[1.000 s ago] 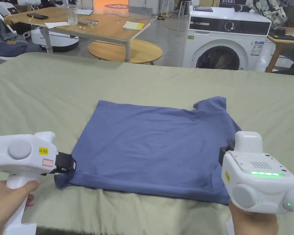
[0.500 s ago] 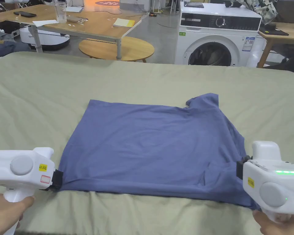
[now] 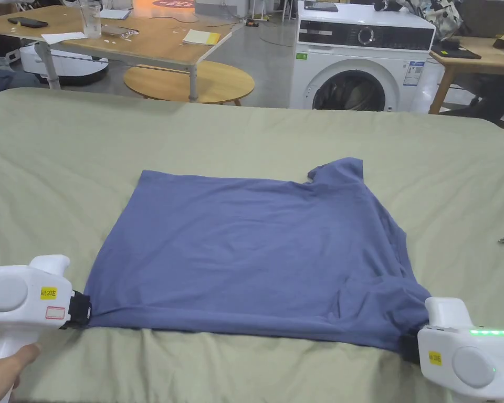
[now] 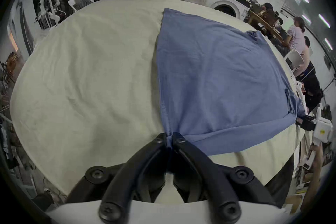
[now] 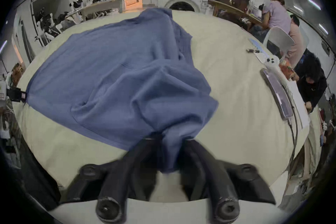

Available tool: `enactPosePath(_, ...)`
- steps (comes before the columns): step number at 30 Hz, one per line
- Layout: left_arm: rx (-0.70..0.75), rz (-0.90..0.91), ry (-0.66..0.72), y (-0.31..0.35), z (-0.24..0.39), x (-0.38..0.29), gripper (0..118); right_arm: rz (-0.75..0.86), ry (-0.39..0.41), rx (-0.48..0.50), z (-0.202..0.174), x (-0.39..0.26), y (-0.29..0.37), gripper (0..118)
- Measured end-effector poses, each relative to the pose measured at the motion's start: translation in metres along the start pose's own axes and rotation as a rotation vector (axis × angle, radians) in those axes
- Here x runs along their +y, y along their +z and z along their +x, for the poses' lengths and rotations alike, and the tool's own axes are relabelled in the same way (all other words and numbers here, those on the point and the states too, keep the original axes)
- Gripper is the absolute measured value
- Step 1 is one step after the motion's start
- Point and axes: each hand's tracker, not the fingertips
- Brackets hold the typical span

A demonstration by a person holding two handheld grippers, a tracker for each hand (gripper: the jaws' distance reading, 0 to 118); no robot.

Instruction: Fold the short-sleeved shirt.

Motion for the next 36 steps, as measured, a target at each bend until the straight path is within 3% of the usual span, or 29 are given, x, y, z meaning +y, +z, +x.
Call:
enactPosePath(1, -0.004, 0.004, 0.001, 0.001, -0.001, 0.0, 0, -0.001, 0.003, 0.036, 0.0, 0.003, 0.001, 7)
enactPosePath(4, -0.01, 0.047, 0.006, 0.01, -0.001, 0.002, 0, 0.032, 0.011, 0.039, -0.002, 0.007, 0.013, 5)
enactPosePath(14, -0.083, 0.228, 0.045, 0.038, -0.003, 0.061, 0, 0.139, -0.035, 0.06, 0.01, 0.075, 0.03, 4)
enactPosePath(23, -0.092, 0.194, 0.091, -0.019, -0.013, 0.143, 0, 0.092, -0.076, 0.071, 0.012, 0.149, -0.034, 5)
enactPosePath(33, -0.086, 0.079, 0.101, -0.067, -0.01, 0.174, 0, 0.037, -0.08, 0.066, 0.014, 0.176, -0.093, 6)
enactPosePath(34, -0.087, 0.084, 0.103, -0.067, -0.009, 0.173, 1, 0.035, -0.076, 0.059, 0.012, 0.177, -0.093, 8)
enactPosePath(36, -0.087, 0.084, 0.099, -0.066, -0.007, 0.173, 20, 0.05, -0.055, 0.031, 0.008, 0.174, -0.086, 20)
